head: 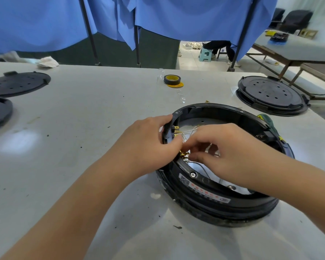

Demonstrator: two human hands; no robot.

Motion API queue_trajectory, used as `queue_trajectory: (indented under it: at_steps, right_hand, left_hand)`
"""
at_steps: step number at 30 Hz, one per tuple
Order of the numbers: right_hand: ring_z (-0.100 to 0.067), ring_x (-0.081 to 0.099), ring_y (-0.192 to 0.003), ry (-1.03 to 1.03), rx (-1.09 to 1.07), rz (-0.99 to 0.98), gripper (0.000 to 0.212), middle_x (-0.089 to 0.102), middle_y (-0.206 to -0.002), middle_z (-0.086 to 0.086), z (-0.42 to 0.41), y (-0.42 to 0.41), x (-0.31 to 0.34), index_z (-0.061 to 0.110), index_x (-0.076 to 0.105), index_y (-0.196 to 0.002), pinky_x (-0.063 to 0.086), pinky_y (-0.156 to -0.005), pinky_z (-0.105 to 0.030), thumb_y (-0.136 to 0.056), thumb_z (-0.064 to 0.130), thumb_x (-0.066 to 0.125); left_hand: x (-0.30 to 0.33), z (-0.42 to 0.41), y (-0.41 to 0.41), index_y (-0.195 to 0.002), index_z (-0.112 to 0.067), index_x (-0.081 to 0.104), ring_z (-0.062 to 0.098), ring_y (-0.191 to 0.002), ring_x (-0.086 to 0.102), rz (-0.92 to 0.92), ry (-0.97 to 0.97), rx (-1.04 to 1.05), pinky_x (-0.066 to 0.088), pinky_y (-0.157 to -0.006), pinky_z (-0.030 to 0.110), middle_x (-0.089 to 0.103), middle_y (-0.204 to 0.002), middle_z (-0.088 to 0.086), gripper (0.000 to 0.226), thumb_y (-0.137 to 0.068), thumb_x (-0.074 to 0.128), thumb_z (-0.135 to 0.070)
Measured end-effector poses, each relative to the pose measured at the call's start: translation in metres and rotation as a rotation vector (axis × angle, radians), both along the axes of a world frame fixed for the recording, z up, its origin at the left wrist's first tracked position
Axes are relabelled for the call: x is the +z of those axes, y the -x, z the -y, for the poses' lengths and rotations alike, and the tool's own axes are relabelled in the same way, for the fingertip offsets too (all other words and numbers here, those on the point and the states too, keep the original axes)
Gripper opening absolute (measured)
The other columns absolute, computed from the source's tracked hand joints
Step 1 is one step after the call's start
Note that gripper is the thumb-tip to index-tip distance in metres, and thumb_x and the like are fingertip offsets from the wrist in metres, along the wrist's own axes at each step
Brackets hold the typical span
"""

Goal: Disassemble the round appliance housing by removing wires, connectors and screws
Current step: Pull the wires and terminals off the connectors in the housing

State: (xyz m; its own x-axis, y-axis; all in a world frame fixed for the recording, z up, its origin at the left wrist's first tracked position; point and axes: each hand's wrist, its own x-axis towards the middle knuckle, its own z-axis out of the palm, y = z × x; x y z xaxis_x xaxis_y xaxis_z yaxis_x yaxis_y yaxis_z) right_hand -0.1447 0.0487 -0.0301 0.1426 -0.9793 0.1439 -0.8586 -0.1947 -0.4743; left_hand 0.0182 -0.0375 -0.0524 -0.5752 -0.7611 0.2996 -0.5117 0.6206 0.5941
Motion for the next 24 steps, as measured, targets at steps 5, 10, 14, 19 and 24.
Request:
queue_trajectory:
  at_steps: [5,10,14,19,24]
  right_hand:
    - [0.003,0.055,-0.079,-0.001,-0.06,0.009,0.015,0.062,-0.084,0.017,-0.006,-0.001,-0.003,0.029,0.072,-0.097,0.04,-0.069,-0.01,-0.088,0.019,0.064]
    - [0.009,0.053,-0.071,0.021,-0.108,0.056,0.016,0.06,-0.077,0.017,-0.007,-0.003,-0.002,0.024,0.074,-0.087,0.037,-0.066,-0.005,-0.087,0.01,0.066]
    - [-0.004,0.058,-0.077,0.023,-0.097,0.021,0.023,0.064,-0.081,0.01,-0.002,-0.006,0.0,0.026,0.07,-0.08,0.048,-0.074,-0.027,-0.084,0.004,0.063]
    - [-0.001,0.06,-0.074,0.019,-0.178,0.033,0.031,0.064,-0.077,0.013,-0.002,0.005,-0.001,0.03,0.064,-0.07,0.05,-0.071,-0.023,-0.083,0.003,0.063]
    - [0.007,0.06,-0.066,-0.058,-0.128,0.097,0.034,0.067,-0.067,0.019,-0.003,0.003,0.003,0.039,0.064,-0.066,0.044,-0.061,-0.009,-0.084,0.011,0.068]
  left_hand:
    - [0.005,0.0,-0.003,-0.113,-0.034,0.055,-0.002,-0.059,0.051,0.072,-0.067,-0.056,0.035,-0.05,0.023,0.054,-0.056,-0.03,0.033,-0.081,0.054,-0.038]
    - [0.005,-0.002,-0.002,-0.114,-0.028,0.055,0.002,-0.059,0.051,0.1,-0.041,-0.052,0.037,-0.049,0.026,0.054,-0.057,-0.028,0.033,-0.082,0.053,-0.035]
    - [0.005,-0.002,-0.002,-0.113,-0.026,0.056,0.004,-0.057,0.049,0.098,-0.049,-0.046,0.037,-0.051,0.028,0.054,-0.057,-0.025,0.032,-0.082,0.053,-0.033]
    - [0.004,-0.001,-0.003,-0.101,-0.03,0.054,0.006,-0.055,0.046,0.104,-0.056,-0.026,0.036,-0.05,0.026,0.053,-0.057,-0.02,0.017,-0.084,0.053,-0.03]
    - [0.005,0.0,-0.003,-0.101,-0.033,0.056,0.007,-0.055,0.045,0.088,-0.073,-0.025,0.036,-0.052,0.031,0.052,-0.054,-0.017,0.018,-0.083,0.053,-0.028]
